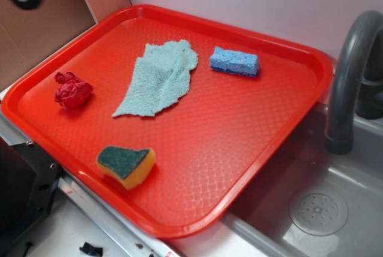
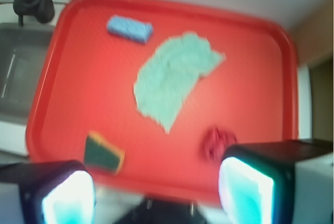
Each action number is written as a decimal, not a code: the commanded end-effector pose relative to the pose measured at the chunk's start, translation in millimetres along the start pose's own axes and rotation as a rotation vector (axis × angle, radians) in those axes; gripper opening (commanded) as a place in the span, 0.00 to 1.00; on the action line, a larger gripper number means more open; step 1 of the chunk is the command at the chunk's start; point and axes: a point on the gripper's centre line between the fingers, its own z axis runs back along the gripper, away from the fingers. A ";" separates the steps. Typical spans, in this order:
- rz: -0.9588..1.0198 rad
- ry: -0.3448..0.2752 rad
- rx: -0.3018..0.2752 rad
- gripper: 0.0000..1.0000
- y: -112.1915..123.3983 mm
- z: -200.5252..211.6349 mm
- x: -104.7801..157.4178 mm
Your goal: Grab the blue sponge.
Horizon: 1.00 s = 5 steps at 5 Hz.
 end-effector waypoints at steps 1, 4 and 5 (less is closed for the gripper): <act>-0.390 -0.084 -0.011 1.00 0.8 -36.0 61.6; -0.732 -0.157 -0.137 1.00 -11.7 -120.2 122.6; -0.789 -0.115 -0.153 1.00 -13.1 -149.4 135.3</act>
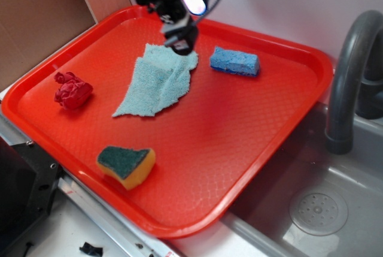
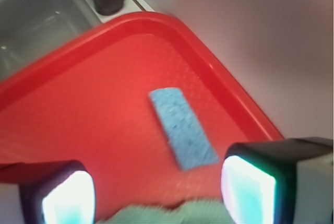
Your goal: Grab the blue sponge.
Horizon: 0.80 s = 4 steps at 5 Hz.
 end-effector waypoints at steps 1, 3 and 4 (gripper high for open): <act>-0.077 -0.018 -0.055 1.00 11.9 -35.9 20.3; -0.088 0.095 -0.085 1.00 11.0 -76.2 16.9; -0.118 0.123 -0.056 0.00 5.3 -75.6 18.3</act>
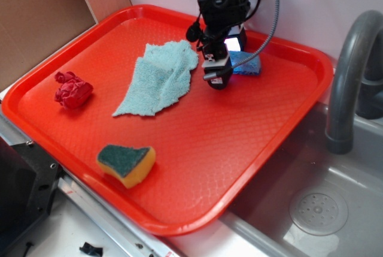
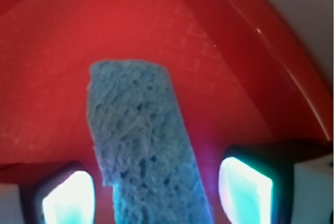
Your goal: Grab the blue sponge.
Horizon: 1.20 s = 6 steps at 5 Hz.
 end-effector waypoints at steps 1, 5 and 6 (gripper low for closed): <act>-0.034 0.002 0.058 0.00 -15.7 6.4 14.7; 0.814 0.049 0.100 0.00 -69.3 138.9 -20.5; 1.058 0.026 0.160 0.00 -89.8 168.7 -37.2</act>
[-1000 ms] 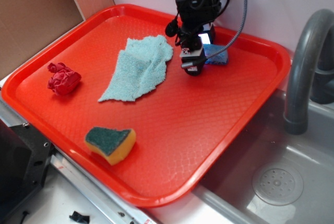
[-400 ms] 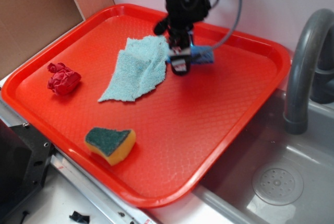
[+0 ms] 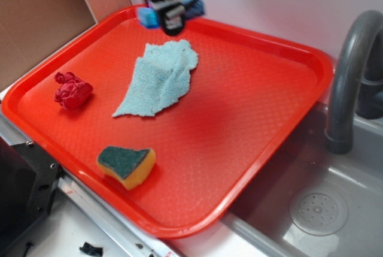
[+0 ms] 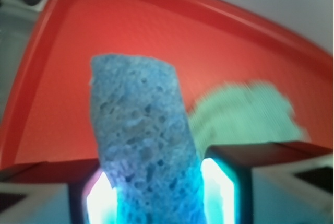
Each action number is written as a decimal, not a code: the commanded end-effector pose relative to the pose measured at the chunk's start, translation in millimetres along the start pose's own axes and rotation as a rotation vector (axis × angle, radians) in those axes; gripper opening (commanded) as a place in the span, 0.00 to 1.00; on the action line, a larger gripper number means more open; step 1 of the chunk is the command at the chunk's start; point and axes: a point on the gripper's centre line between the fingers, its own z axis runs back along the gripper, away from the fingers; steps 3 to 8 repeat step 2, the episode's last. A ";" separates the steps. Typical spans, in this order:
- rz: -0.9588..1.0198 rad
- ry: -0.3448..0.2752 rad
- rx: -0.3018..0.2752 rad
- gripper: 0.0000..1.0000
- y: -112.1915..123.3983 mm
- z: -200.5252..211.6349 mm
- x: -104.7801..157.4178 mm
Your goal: Grab the blue sponge.
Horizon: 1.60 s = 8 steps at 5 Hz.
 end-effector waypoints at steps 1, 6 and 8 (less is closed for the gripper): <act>0.278 -0.113 -0.059 0.00 -16.2 45.6 -30.9; 0.306 -0.089 -0.024 0.00 -16.9 37.7 -25.4; 0.306 -0.089 -0.024 0.00 -16.9 37.7 -25.4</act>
